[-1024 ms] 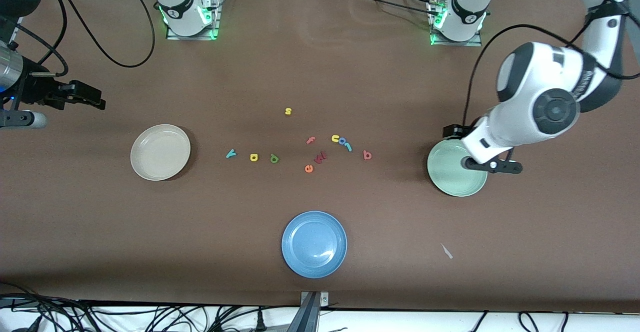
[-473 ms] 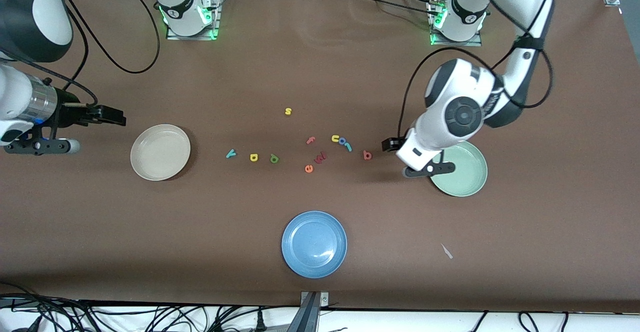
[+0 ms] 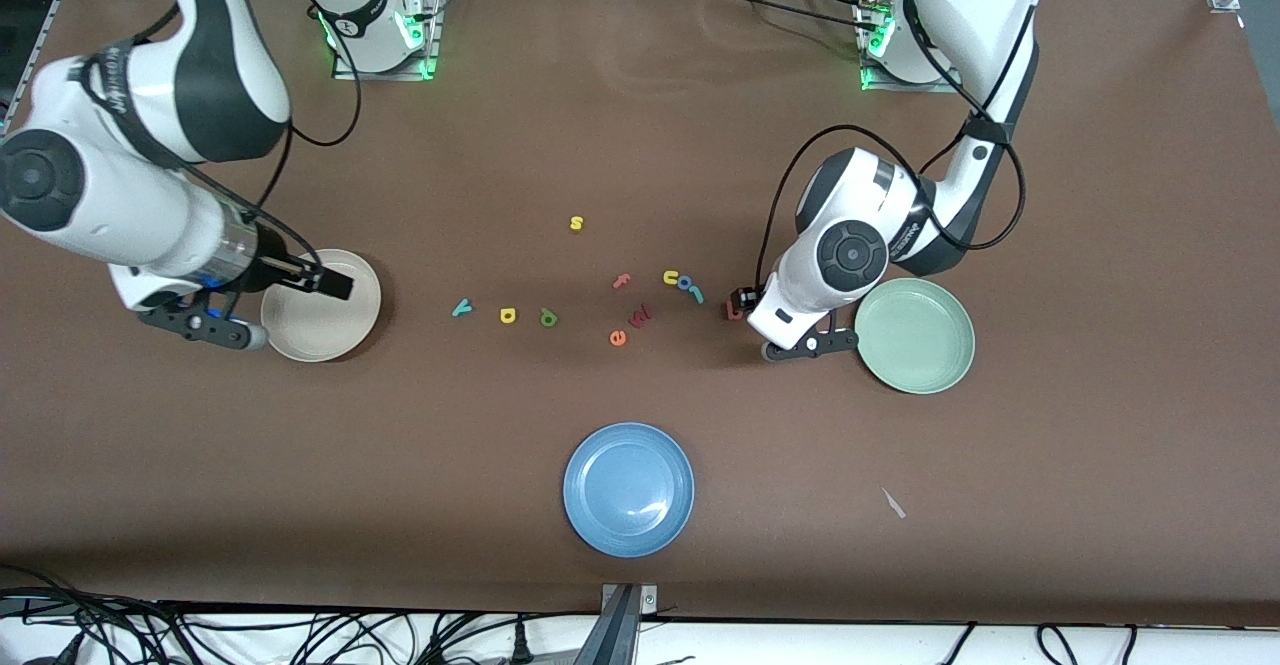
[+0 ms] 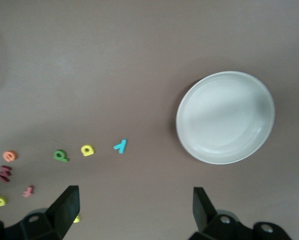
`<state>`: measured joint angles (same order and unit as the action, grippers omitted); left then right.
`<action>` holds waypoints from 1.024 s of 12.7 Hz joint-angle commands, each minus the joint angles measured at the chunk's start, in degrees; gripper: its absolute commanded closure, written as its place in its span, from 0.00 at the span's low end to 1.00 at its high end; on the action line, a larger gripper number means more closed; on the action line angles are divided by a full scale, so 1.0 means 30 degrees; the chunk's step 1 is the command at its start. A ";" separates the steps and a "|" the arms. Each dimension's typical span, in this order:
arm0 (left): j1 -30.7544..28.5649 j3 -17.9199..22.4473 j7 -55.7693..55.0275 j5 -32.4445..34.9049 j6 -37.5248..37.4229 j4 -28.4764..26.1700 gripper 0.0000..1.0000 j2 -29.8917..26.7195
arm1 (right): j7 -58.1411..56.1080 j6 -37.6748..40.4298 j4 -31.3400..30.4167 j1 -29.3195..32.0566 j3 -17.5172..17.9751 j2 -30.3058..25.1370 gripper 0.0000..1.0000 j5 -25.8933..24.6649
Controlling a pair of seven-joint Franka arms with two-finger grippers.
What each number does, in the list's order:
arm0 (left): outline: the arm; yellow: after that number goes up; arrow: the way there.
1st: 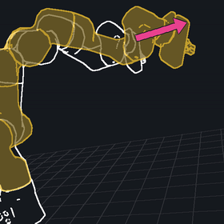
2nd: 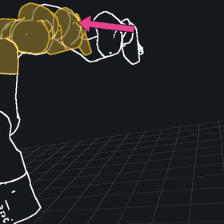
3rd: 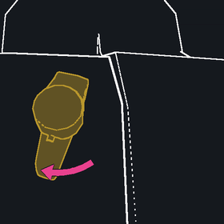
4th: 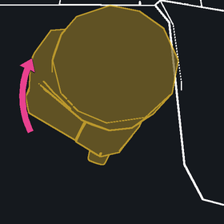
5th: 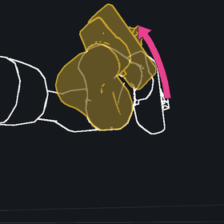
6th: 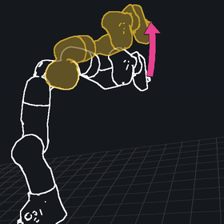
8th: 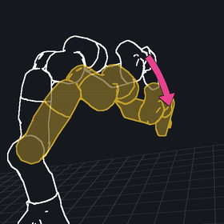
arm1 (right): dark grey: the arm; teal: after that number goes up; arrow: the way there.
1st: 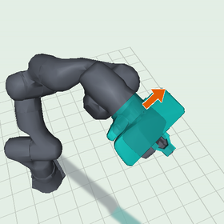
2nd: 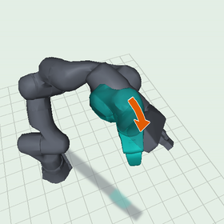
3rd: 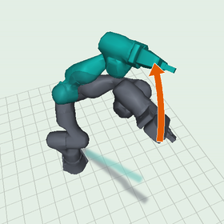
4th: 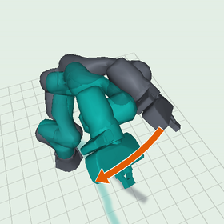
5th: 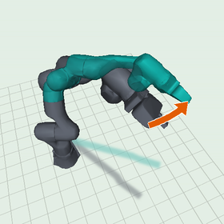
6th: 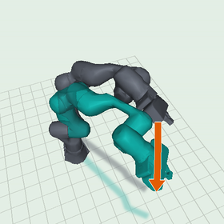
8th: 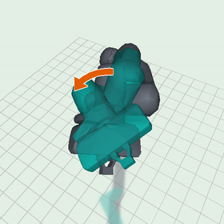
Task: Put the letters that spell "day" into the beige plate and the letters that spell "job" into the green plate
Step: 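Reach the left gripper to pink q while the right gripper reaches cyan y, then grasp pink q with the left gripper while the right gripper grasps cyan y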
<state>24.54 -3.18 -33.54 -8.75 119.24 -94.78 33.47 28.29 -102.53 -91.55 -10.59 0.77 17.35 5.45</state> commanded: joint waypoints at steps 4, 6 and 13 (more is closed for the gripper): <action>0.0785 0.0209 -0.0276 -0.1010 0.2202 -0.0193 0.33 0.1293 | 0.3747 -0.5479 -0.3723 -0.1331 -0.0051 -0.0011 0.00 0.1026; 0.0932 0.0209 -0.0276 -0.0952 0.2877 -0.0428 0.34 0.1527 | 0.4772 -0.7705 -0.5305 -0.2004 -0.0051 -0.0011 0.00 0.1026; 0.1488 0.0238 -0.0276 -0.0805 0.4545 -0.1159 0.41 0.2173 | 1.0426 -1.1635 -0.7566 -0.3558 -0.0080 0.1831 0.00 0.0938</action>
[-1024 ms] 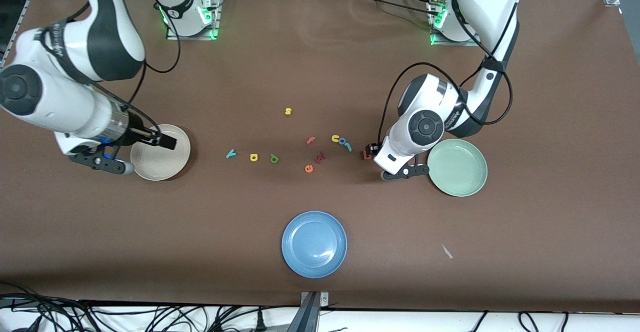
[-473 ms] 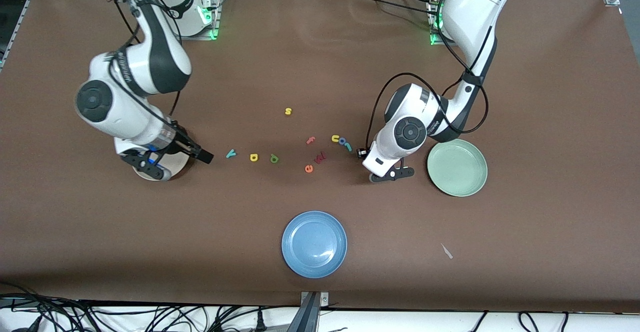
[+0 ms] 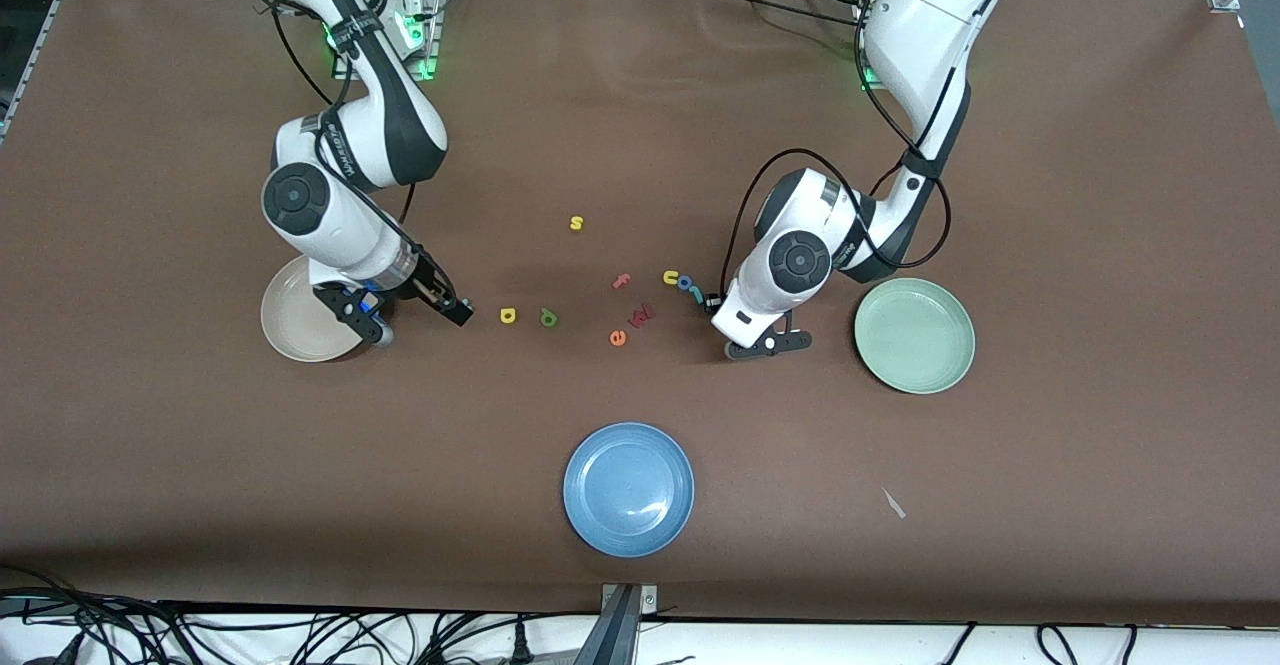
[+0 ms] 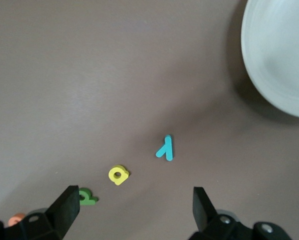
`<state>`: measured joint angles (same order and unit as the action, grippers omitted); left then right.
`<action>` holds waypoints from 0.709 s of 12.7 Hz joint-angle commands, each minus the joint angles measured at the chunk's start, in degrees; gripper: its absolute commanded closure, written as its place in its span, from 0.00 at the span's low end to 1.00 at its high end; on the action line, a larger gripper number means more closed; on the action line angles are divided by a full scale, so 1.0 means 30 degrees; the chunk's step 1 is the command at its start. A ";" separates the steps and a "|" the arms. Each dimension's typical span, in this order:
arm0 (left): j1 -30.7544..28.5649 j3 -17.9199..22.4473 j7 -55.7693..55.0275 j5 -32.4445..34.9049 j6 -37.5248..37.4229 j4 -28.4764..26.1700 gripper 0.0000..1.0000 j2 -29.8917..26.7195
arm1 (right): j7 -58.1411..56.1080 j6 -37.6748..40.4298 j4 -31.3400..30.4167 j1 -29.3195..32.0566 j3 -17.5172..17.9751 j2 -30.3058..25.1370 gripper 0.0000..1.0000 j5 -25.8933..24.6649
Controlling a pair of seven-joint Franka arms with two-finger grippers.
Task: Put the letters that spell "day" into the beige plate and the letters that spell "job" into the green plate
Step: 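Grasp pink q with the left gripper while the right gripper grasps cyan y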
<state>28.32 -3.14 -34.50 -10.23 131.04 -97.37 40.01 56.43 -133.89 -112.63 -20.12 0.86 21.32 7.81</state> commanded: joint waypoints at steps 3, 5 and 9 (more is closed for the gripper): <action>0.0229 0.0225 0.0046 -0.0312 0.0939 -0.0328 0.46 0.0198 | 0.2106 -0.2740 -0.1157 -0.0413 -0.0138 0.1269 0.00 0.0149; 0.0229 0.0225 0.0046 -0.0312 0.0939 -0.0328 0.64 0.0198 | 0.2692 -0.3325 -0.1216 -0.0413 -0.0139 0.1884 0.00 0.0178; 0.0142 0.0254 0.0075 -0.0312 0.0269 -0.0328 0.89 -0.0123 | 0.3018 -0.3825 -0.1245 -0.0413 -0.0139 0.2676 0.00 0.0179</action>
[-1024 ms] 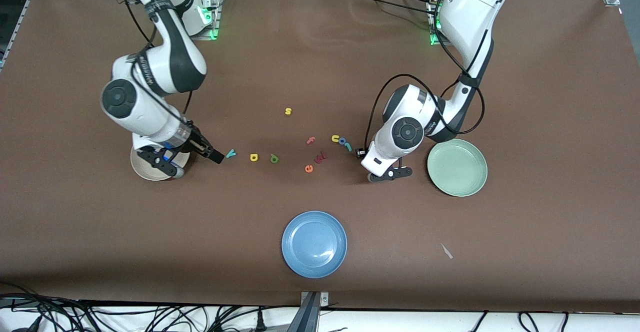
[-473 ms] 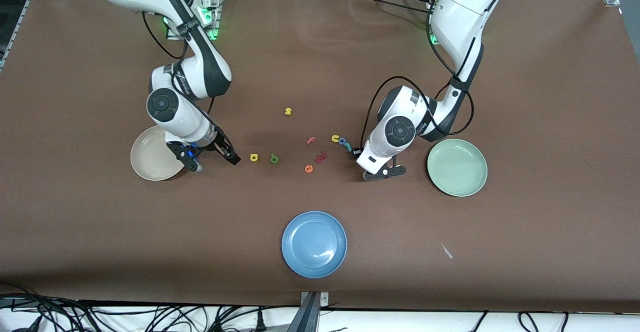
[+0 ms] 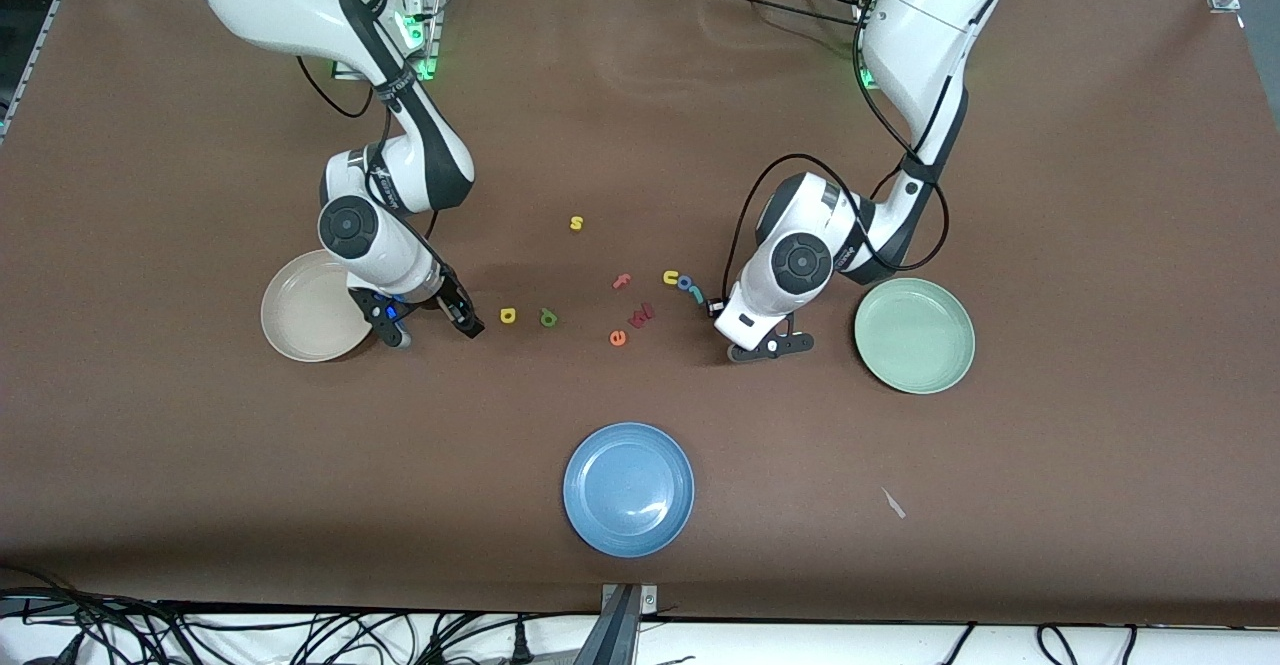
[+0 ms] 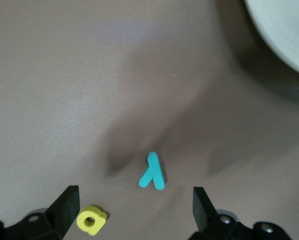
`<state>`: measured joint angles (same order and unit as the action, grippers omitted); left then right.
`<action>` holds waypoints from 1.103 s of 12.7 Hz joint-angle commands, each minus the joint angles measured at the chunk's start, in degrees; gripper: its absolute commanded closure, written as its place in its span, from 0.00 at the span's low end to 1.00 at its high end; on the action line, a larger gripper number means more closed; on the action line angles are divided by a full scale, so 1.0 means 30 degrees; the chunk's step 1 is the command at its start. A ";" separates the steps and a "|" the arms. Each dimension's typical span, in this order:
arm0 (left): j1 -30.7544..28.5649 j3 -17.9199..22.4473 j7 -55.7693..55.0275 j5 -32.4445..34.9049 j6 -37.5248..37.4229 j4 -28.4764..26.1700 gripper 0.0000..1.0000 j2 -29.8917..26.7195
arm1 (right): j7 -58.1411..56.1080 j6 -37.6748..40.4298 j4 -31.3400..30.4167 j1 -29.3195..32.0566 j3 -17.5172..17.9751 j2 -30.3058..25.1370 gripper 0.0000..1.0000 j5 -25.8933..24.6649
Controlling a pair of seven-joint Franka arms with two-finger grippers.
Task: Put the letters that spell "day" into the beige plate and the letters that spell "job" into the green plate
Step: 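Grasp pink q with the left gripper while the right gripper grasps cyan y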
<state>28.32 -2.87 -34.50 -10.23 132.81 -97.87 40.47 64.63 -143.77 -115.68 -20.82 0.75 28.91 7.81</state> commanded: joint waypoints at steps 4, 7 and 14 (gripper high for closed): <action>-0.0240 0.0544 0.0281 -0.0283 -0.3362 0.0133 0.90 -0.2147 | 0.0311 -0.1147 -0.0404 -0.0150 -0.0160 0.0501 0.04 0.0178; -0.1174 0.0869 0.0514 0.1290 -0.5474 0.0163 0.90 -0.3555 | 0.0282 -0.1206 -0.0434 -0.0150 -0.0160 0.0501 0.23 0.0178; -0.5217 0.0868 0.9059 0.2002 -0.6711 -0.0070 0.88 -0.4263 | 0.0135 -0.2085 -0.1049 -0.0180 -0.0160 0.0531 0.53 0.0149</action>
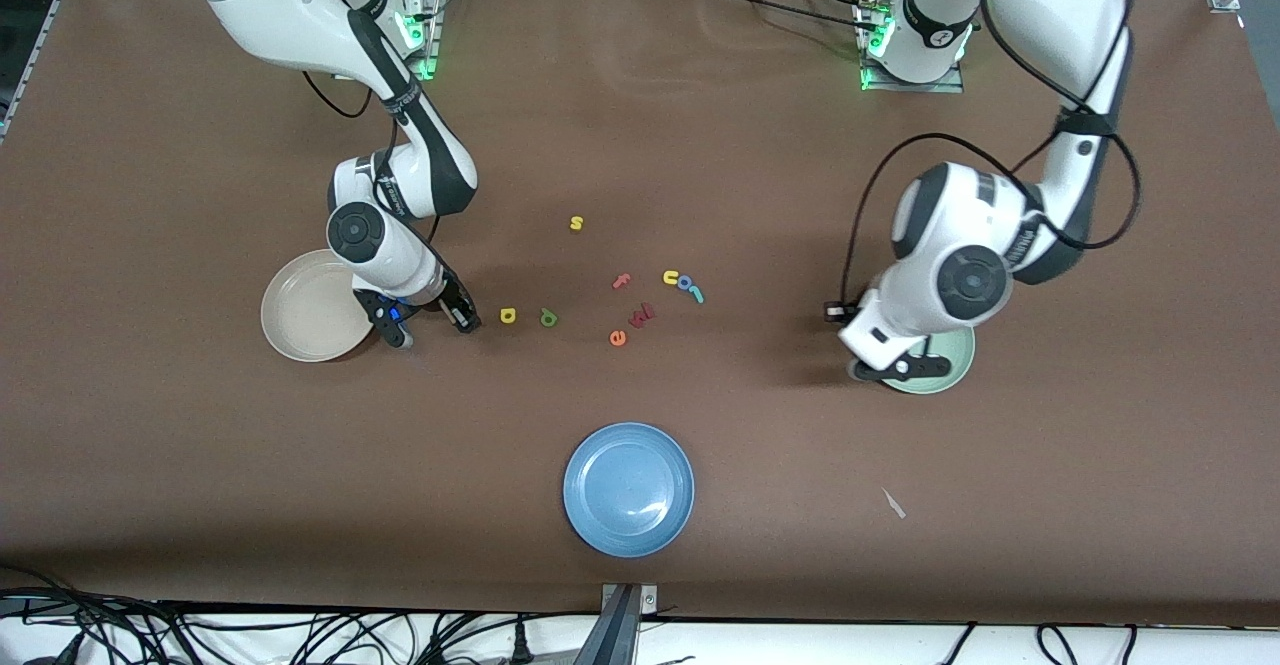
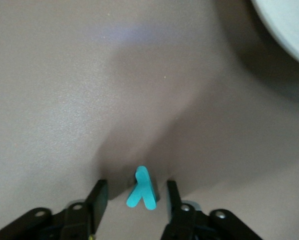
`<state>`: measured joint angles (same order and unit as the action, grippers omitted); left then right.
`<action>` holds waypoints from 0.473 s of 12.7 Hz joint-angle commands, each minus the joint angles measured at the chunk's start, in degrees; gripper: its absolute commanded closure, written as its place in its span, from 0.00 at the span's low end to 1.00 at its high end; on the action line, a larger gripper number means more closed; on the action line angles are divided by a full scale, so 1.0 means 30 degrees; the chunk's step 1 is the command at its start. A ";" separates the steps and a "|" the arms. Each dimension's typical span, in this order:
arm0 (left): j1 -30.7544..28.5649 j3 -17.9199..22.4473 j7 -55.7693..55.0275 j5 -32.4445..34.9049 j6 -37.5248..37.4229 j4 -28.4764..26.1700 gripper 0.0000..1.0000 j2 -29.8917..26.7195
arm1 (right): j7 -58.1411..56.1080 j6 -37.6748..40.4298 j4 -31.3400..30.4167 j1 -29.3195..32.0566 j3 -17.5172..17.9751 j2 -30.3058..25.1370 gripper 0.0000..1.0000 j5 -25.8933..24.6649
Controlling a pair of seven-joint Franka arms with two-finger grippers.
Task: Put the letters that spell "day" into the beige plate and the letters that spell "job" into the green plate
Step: 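Place q on green plate while the right gripper places y on white plate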
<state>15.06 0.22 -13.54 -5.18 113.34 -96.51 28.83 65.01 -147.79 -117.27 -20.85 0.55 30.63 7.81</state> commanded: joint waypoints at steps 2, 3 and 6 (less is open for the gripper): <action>-0.2521 -0.0161 0.4589 0.0409 -0.0223 -0.0582 0.88 -0.0059 | -0.0019 -0.0748 -0.0492 -0.0171 -0.0094 -0.0043 0.65 0.0149; -0.3023 -0.0161 0.5704 0.0409 -0.0223 -0.0670 0.88 0.0203 | -0.0048 -0.0748 -0.0492 -0.0171 -0.0094 -0.0043 0.75 0.0120; -0.3467 -0.0161 0.6360 0.0409 0.0070 -0.1694 0.88 0.0382 | -0.0049 -0.0748 -0.0463 -0.0171 -0.0094 -0.0043 0.97 0.0120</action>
<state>4.67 0.38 4.32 -5.06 113.24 -99.80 30.16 65.00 -148.14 -117.71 -20.86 0.48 30.11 7.81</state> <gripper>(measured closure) 0.749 0.749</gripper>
